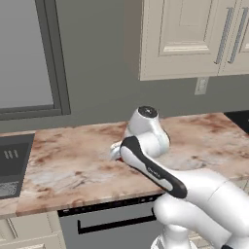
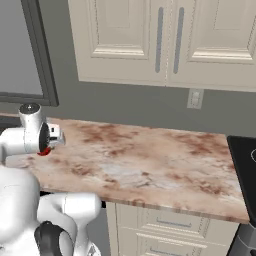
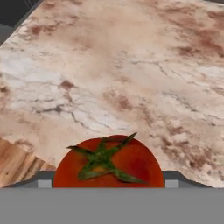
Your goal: Place the tomato in the correct fridge rack based on whether it is a fruit or vegetable. Finally, close the fridge door.
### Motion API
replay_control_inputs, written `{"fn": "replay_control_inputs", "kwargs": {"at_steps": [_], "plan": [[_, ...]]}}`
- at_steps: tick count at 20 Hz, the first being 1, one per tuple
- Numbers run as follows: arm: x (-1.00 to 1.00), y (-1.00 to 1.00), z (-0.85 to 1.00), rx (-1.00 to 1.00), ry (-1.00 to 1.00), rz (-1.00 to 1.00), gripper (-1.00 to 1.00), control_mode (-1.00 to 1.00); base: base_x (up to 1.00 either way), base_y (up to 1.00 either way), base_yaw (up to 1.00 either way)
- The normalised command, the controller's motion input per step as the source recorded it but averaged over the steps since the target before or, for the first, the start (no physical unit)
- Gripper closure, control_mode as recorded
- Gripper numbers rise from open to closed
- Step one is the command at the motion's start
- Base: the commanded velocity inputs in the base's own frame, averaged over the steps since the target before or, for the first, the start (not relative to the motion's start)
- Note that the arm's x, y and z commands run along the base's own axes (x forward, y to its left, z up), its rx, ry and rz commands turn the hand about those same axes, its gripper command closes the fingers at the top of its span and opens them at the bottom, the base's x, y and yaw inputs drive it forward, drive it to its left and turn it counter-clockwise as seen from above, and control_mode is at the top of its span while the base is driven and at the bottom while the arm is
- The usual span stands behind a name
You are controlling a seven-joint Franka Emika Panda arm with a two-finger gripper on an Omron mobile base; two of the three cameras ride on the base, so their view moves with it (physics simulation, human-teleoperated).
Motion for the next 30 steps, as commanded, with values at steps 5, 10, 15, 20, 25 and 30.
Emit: {"fn": "replay_control_inputs", "kwargs": {"at_steps": [5,10,15,20,25,30], "plan": [[-0.88,-1.0,0.4,0.19,-0.01,-0.08,1.0,-1.0,0.0,0.0,0.0],[-0.12,-0.28,0.07,0.03,-0.02,-0.11,1.0,1.0,-0.02,-0.13,-0.15],[0.0,0.0,0.0,0.0,0.0,0.0,1.0,1.0,0.0,-0.31,-0.64],[0.0,0.0,0.0,0.0,0.0,0.0,1.0,1.0,0.0,-0.33,-0.79],[0.0,0.0,0.0,0.0,0.0,0.0,1.0,1.0,0.0,-0.31,-0.83],[0.0,0.0,0.0,0.0,0.0,0.0,1.0,1.0,0.0,-0.28,-0.88]]}}
